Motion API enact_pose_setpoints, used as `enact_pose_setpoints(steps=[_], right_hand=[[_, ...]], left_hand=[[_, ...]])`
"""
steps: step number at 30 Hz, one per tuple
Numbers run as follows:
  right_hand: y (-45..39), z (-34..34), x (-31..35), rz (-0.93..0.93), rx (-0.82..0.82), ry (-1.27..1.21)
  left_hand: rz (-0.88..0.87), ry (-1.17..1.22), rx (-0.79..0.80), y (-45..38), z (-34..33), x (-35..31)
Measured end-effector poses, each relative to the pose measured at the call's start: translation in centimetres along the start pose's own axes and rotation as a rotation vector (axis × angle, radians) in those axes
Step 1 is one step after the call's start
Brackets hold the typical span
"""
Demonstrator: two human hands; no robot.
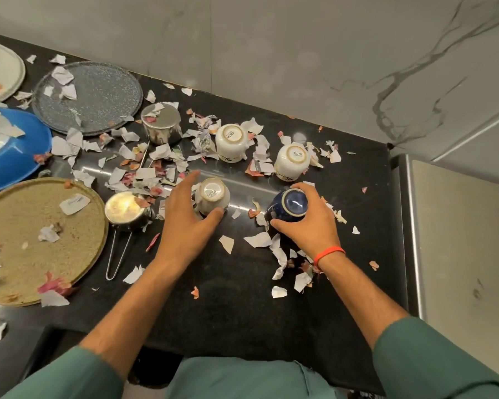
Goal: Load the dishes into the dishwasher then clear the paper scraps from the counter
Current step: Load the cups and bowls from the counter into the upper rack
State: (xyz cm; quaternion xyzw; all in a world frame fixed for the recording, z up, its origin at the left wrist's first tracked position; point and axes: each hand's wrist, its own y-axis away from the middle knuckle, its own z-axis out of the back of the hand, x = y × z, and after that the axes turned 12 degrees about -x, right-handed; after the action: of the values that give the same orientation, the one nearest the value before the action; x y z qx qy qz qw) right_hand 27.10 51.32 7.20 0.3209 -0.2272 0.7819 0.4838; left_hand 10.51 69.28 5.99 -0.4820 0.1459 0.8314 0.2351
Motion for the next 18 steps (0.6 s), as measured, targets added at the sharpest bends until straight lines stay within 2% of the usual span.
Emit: enact_pose_setpoints(steps=[8, 14, 18], right_hand=[[1.2, 3.1, 0.1, -0.052, -0.121, -0.137], [2.7, 4.4, -0.3, -0.093, -0.170, -0.163], [3.6, 4.7, -0.5, -0.105, -0.194, -0.167]], left_hand=[[-0.037, -0.061, 0.057, -2.0, -1.1, 0.6], [-0.319, -0.117, 0.007, -2.9, -2.5, -2.0], [-0.311, -0.144, -0.015, -6.8, -4.3, -3.9]])
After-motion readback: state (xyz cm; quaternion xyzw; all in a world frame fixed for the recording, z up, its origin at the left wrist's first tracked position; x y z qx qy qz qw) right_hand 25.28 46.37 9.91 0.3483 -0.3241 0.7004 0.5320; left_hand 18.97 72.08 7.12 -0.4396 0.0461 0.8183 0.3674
